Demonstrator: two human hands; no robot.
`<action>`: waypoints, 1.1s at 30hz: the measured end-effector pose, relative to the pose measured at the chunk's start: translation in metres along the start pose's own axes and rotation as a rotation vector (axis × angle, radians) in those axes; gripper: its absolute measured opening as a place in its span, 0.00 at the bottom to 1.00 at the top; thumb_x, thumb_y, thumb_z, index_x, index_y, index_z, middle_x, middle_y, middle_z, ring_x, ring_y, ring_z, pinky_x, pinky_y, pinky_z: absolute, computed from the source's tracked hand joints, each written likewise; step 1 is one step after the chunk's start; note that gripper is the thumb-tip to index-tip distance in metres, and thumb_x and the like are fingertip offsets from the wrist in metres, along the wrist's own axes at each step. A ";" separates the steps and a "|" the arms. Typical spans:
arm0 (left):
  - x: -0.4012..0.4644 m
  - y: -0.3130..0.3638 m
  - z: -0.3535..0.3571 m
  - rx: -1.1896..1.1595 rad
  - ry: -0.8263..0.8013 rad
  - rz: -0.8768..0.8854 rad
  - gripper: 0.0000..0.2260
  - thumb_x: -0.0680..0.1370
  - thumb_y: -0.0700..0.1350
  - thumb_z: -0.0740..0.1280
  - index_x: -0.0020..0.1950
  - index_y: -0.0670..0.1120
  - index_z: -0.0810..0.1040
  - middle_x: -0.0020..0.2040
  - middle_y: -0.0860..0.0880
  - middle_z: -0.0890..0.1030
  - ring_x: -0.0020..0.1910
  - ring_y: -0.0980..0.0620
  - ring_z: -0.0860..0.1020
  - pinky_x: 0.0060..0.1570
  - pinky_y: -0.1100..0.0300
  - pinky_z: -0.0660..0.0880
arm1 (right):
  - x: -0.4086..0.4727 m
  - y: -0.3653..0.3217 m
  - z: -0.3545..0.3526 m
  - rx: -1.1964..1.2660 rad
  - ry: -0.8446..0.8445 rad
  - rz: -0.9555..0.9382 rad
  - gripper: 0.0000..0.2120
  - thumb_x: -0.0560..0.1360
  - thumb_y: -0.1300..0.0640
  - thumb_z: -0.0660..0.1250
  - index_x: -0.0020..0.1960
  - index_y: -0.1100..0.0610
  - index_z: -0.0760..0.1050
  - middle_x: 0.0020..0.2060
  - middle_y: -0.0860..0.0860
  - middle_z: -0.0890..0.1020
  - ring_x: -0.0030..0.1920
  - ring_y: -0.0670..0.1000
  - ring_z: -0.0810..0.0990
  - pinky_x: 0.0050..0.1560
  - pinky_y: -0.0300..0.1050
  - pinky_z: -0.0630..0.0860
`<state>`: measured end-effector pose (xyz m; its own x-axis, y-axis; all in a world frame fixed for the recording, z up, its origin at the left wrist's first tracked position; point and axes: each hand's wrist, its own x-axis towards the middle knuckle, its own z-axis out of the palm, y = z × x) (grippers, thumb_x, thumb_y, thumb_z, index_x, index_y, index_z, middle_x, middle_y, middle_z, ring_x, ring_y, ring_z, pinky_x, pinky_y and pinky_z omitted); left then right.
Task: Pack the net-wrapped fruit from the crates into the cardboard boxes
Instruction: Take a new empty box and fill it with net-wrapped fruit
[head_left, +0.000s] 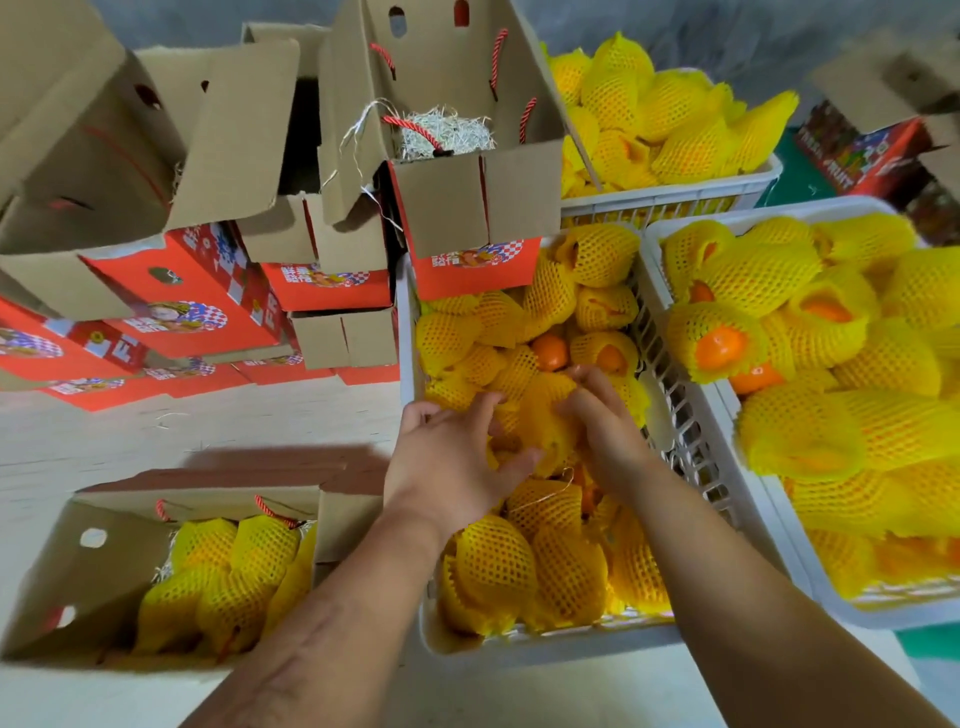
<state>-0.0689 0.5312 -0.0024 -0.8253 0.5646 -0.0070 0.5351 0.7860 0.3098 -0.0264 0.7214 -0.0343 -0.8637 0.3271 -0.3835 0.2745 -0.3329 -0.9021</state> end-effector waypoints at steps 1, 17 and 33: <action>0.000 0.002 -0.001 0.062 -0.032 0.017 0.36 0.73 0.81 0.49 0.73 0.61 0.63 0.46 0.59 0.84 0.55 0.56 0.79 0.70 0.53 0.59 | -0.005 0.001 0.009 0.096 -0.111 0.056 0.13 0.66 0.57 0.67 0.50 0.50 0.75 0.42 0.56 0.76 0.42 0.55 0.76 0.38 0.48 0.70; 0.002 -0.006 0.001 -0.117 0.032 -0.002 0.36 0.71 0.69 0.60 0.78 0.62 0.56 0.69 0.53 0.72 0.63 0.44 0.75 0.67 0.53 0.68 | 0.065 -0.004 -0.028 -1.364 0.306 -0.160 0.37 0.79 0.47 0.65 0.81 0.57 0.53 0.79 0.58 0.57 0.76 0.62 0.59 0.75 0.57 0.58; 0.005 -0.010 0.006 -0.389 0.236 0.018 0.35 0.77 0.58 0.71 0.79 0.60 0.57 0.75 0.54 0.66 0.69 0.49 0.70 0.64 0.47 0.72 | 0.015 -0.001 -0.006 -0.579 0.449 -0.280 0.27 0.73 0.54 0.77 0.68 0.52 0.71 0.40 0.46 0.81 0.36 0.31 0.79 0.29 0.25 0.69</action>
<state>-0.0776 0.5276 -0.0113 -0.8591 0.4691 0.2046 0.4794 0.5978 0.6425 -0.0373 0.7323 -0.0407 -0.7134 0.6983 -0.0584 0.3550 0.2883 -0.8893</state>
